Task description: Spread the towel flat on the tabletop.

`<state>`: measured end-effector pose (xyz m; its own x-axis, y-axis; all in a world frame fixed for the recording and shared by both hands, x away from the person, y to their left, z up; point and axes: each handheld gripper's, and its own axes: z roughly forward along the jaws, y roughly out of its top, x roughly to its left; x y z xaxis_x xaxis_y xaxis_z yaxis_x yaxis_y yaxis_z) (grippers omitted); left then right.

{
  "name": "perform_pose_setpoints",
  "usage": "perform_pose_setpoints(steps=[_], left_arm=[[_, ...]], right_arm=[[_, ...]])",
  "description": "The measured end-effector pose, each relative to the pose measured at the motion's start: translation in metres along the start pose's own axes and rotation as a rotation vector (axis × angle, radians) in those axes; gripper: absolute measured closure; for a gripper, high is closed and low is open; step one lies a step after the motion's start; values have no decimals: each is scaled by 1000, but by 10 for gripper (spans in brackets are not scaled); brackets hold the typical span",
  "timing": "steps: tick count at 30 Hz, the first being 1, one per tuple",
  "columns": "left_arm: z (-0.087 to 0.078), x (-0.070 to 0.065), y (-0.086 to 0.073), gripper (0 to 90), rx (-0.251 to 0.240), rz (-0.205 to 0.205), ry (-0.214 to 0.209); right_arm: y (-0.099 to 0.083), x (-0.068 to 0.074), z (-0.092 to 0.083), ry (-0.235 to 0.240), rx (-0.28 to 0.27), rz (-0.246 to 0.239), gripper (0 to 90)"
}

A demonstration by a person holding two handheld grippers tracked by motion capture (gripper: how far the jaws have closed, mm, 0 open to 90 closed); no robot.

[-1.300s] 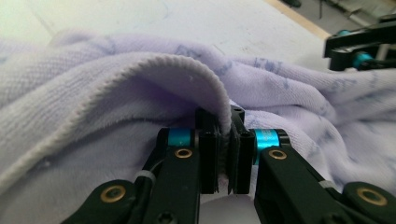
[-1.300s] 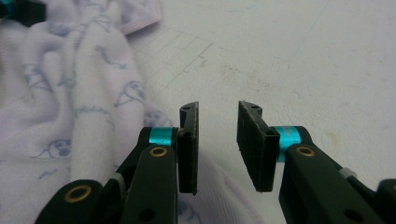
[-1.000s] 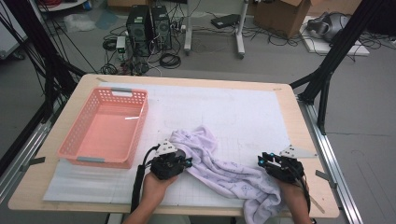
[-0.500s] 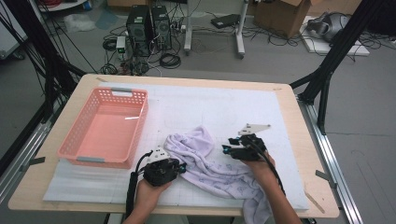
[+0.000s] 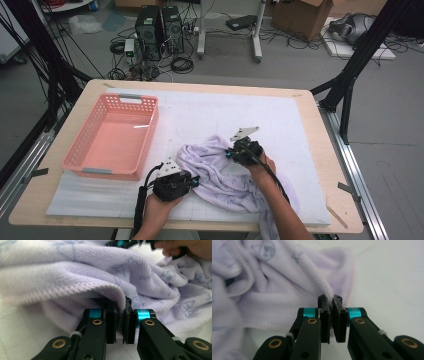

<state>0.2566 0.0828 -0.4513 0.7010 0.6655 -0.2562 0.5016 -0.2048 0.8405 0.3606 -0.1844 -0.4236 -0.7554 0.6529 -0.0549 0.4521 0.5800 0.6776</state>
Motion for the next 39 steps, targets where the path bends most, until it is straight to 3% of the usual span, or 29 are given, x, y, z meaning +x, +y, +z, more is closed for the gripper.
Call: perform_pose_setpoints(steps=[5, 7, 12, 14, 18, 19, 22, 24, 26, 28, 32, 35, 38, 39], left_arm=[[1, -2, 0, 837, 1, 13, 2], [1, -4, 0, 836, -10, 16, -1], [7, -12, 1, 814, -6, 26, -57], [10, -16, 1, 738, 4, 27, -70], [11, -14, 2, 482, 31, 19, -28], [11, -12, 2, 456, 39, 15, -20], [10, -7, 4, 443, 20, -7, -17], [9, -2, 7, 443, 6, -20, -22], [9, 3, 13, 444, -7, -38, -24], [11, 8, 21, 447, -15, -46, -26], [26, 14, 38, 461, 37, 10, 6], [37, 19, 51, 475, 26, 7, 10], [51, 26, 64, 498, 18, -10, 29], [56, 29, 69, 530, 35, 10, 59]], right_arm=[[-16, -30, -30, -108, -19, 75, 860], [-24, -40, -42, -127, -13, 100, 860], [-48, -48, -65, -177, 41, 83, 860], [-58, -45, -71, -207, 60, 75, 860], [-87, -45, -84, -262, 67, 80, 859], [-95, -45, -88, -284, 69, 87, 857], [-116, -50, -100, -298, 40, 152, 833], [-125, -51, -106, -308, 10, 176, 762], [-130, -50, -113, -315, -43, 201, 682], [-133, -50, -122, -309, -107, 231, 656], [-137, -49, -131, -323, -144, 239, 631], [-143, -48, -133, -327, -143, 234, 616], [-150, -51, -135, -319, -166, 273, 592], [-151, -51, -137, -310, -178, 296, 590]])
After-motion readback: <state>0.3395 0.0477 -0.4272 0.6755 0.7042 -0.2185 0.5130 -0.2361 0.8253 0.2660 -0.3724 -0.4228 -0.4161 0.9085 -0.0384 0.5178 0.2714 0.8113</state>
